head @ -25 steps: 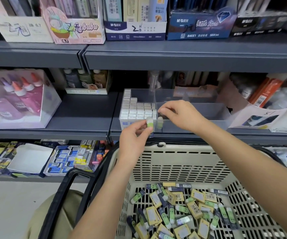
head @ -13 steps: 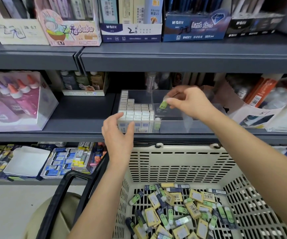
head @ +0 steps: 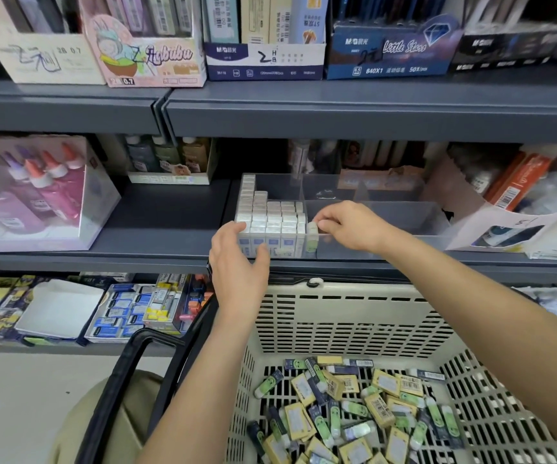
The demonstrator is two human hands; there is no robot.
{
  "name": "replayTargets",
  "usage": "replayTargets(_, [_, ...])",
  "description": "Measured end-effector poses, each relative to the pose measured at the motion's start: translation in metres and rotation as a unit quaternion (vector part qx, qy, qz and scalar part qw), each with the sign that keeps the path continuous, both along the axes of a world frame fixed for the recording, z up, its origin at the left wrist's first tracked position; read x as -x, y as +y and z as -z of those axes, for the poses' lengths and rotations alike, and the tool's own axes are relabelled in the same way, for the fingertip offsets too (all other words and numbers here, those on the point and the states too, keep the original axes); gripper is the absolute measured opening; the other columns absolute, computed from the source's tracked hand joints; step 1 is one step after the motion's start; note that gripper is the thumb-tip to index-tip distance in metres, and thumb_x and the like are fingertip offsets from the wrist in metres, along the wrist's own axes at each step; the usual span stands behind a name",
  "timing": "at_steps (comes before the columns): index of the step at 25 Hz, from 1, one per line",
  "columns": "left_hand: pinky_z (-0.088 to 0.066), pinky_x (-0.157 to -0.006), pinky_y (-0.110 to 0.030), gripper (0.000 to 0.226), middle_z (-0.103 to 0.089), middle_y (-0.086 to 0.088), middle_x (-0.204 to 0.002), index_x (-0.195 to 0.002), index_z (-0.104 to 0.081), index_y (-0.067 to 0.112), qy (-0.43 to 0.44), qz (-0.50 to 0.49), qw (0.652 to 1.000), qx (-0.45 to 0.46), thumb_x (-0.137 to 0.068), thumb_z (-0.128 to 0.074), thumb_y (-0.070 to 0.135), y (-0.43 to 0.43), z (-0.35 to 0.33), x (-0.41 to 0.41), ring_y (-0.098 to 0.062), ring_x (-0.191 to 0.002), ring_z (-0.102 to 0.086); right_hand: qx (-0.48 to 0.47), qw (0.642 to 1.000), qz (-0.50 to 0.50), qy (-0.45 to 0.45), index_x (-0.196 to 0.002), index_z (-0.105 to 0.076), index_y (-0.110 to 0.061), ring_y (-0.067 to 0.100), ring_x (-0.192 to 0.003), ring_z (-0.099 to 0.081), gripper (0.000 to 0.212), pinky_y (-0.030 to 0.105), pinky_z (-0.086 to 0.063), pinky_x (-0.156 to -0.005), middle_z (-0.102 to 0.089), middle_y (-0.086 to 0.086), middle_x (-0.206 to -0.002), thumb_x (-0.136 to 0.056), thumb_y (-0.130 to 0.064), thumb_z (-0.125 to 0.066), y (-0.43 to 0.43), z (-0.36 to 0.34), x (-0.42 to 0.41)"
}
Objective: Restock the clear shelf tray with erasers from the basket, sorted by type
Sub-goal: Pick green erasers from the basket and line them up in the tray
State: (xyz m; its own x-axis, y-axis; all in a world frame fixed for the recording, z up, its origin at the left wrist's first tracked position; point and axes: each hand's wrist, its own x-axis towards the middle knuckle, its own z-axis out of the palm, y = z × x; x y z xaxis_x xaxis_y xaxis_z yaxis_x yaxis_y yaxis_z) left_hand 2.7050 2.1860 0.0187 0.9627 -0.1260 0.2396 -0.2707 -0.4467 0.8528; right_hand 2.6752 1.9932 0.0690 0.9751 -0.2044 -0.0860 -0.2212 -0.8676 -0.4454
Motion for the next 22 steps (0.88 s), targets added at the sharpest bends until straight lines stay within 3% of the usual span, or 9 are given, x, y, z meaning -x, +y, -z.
replayTargets(4, [-0.028,-0.106,-0.028,0.04,-0.04,-0.002,-0.138,-0.126,-0.047,0.013,-0.007,0.014,1.0,0.004,-0.088,-0.058,0.014,0.003,-0.003,0.01,-0.018,-0.129,-0.035,-0.012,1.0,0.007,-0.022,-0.113,-0.063,-0.017,0.017,-0.107,-0.058,0.027,0.025,-0.04,-0.089,-0.067,-0.001,-0.112,-0.096,-0.015,-0.042,0.001,-0.005,0.009])
replayTargets(6, [-0.025,-0.104,-0.024,0.036,-0.042,-0.001,-0.135,-0.123,-0.05,0.014,-0.055,0.014,0.998,0.005,-0.087,-0.057,0.014,0.005,-0.004,0.024,-0.014,-0.127,-0.035,-0.039,0.995,0.037,-0.082,-0.113,-0.063,-0.018,0.012,-0.106,-0.058,0.026,0.025,-0.042,-0.093,-0.069,-0.004,-0.107,-0.096,-0.015,-0.044,0.003,-0.007,0.021])
replayTargets(8, [-0.03,-0.1,-0.021,0.03,-0.048,0.006,-0.123,-0.116,-0.053,0.018,-0.089,0.038,0.995,0.029,-0.086,-0.055,0.016,0.005,-0.001,0.045,-0.006,-0.118,-0.039,-0.072,0.981,0.056,-0.169,-0.109,-0.063,-0.019,0.0,-0.097,-0.059,0.025,0.014,-0.042,-0.089,-0.069,-0.008,-0.1,-0.096,-0.012,-0.043,0.007,-0.006,0.042])
replayTargets(10, [-0.038,-0.093,-0.016,0.027,-0.05,0.015,-0.112,-0.111,-0.052,0.028,-0.06,0.107,0.992,0.03,-0.085,-0.05,0.025,0.001,0.009,0.07,0.003,-0.108,-0.045,-0.109,0.965,0.048,-0.234,-0.103,-0.063,-0.023,-0.011,-0.086,-0.059,0.024,0.001,-0.04,-0.081,-0.068,-0.016,-0.091,-0.096,-0.011,-0.044,0.014,0.002,0.073])
replayTargets(12, [-0.041,-0.089,-0.013,0.028,-0.051,0.018,-0.11,-0.115,-0.052,0.029,-0.005,0.191,0.981,-0.022,-0.086,-0.051,0.026,-0.004,0.027,0.086,0.005,-0.101,-0.048,-0.146,0.962,0.029,-0.231,-0.101,-0.062,-0.028,-0.011,-0.084,-0.061,0.023,0.002,-0.043,-0.078,-0.066,-0.022,-0.086,-0.095,-0.013,-0.045,0.021,0.023,0.108])
replayTargets(14, [-0.041,-0.09,-0.015,0.029,-0.055,0.012,-0.111,-0.118,-0.055,0.02,0.055,0.245,0.964,-0.086,-0.089,-0.056,0.019,-0.009,0.057,0.094,-0.001,-0.1,-0.05,-0.161,0.975,0.021,-0.15,-0.1,-0.062,-0.032,-0.012,-0.082,-0.061,0.02,0.002,-0.044,-0.075,-0.065,-0.023,-0.086,-0.094,-0.019,-0.047,0.023,0.054,0.139])
replayTargets(17, [-0.045,-0.094,-0.026,0.028,-0.058,-0.001,-0.12,-0.118,-0.055,0.012,0.221,0.235,0.935,-0.151,-0.09,-0.057,0.016,-0.006,0.099,0.097,-0.014,-0.108,-0.055,-0.062,0.998,-0.01,0.031,-0.11,-0.062,-0.026,-0.004,-0.089,-0.06,0.02,0.008,-0.043,-0.076,-0.065,-0.014,-0.101,-0.092,-0.029,-0.052,0.02,0.11,0.173])
replayTargets(20, [-0.047,-0.088,-0.031,0.034,-0.054,-0.006,-0.129,-0.125,-0.051,0.013,0.287,0.247,0.888,-0.26,-0.092,-0.056,0.02,0.006,0.135,0.099,-0.019,-0.102,-0.057,0.001,0.982,-0.015,0.19,-0.126,-0.051,-0.023,0.015,-0.109,-0.054,0.039,0.029,-0.045,-0.089,-0.054,-0.001,-0.126,-0.09,-0.036,-0.056,0.015,0.155,0.193])
replayTargets(22, [-0.049,-0.084,-0.031,0.039,-0.047,-0.007,-0.135,-0.13,-0.049,0.017,0.301,0.268,0.869,-0.287,-0.091,-0.056,0.02,0.011,0.15,0.102,-0.021,-0.098,-0.058,0.006,0.97,-0.024,0.24,-0.135,-0.043,-0.026,0.017,-0.121,-0.045,0.055,0.032,-0.042,-0.096,-0.043,-0.003,-0.133,-0.085,-0.043,-0.061,0.012,0.171,0.199])
